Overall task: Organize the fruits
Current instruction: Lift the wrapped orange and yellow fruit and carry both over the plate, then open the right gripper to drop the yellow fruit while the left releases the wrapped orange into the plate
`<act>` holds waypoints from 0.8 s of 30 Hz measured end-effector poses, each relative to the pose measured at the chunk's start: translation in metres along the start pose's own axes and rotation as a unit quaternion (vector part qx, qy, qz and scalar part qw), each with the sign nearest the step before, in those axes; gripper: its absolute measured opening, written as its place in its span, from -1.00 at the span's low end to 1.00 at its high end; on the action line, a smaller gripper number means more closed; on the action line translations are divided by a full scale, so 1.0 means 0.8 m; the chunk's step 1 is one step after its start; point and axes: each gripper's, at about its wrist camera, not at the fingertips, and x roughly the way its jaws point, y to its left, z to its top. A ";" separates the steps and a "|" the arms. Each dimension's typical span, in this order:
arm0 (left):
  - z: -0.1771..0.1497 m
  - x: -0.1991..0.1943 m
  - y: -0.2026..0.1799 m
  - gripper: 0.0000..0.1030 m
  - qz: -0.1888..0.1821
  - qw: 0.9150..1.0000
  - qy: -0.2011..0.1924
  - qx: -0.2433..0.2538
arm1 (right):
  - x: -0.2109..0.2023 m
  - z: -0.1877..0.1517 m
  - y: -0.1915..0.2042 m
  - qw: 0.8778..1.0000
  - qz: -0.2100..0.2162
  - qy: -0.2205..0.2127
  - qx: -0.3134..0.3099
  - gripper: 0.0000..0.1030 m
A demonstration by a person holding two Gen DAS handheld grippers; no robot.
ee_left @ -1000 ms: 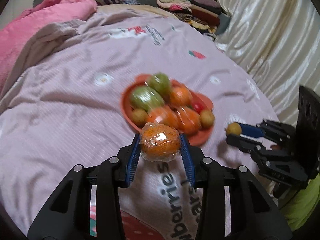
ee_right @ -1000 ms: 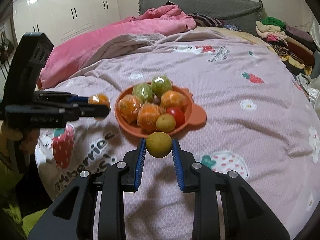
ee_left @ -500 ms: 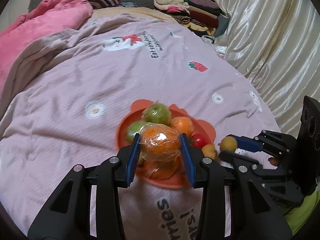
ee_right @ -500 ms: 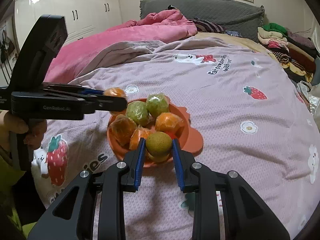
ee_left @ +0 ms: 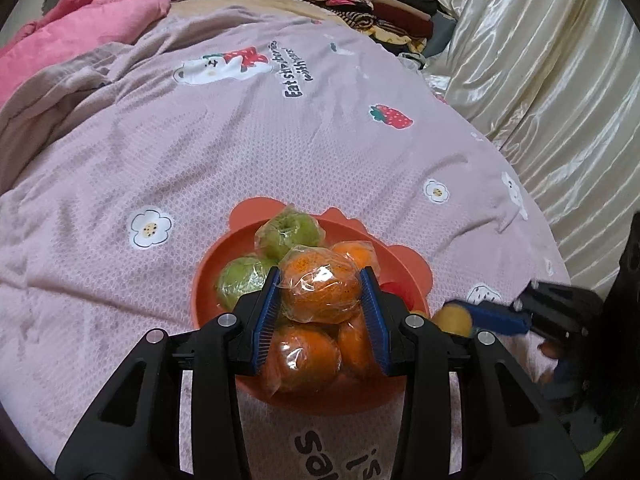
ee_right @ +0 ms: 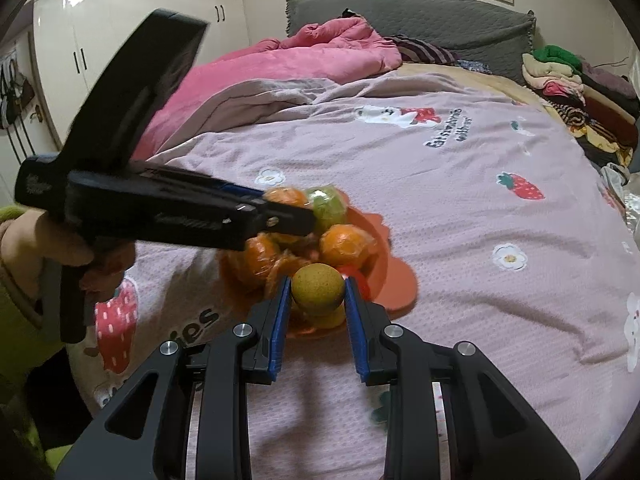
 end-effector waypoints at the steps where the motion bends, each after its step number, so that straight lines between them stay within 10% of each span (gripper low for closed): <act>1: 0.001 0.000 0.001 -0.39 -0.002 1.000 0.000 -0.002 | 0.001 -0.001 0.003 1.000 0.002 0.001 -0.002 -0.50; 24: 0.005 -0.009 0.008 -0.35 -0.009 1.000 -0.013 -0.011 | 0.028 -0.005 0.057 0.999 0.003 0.009 -0.035 -0.50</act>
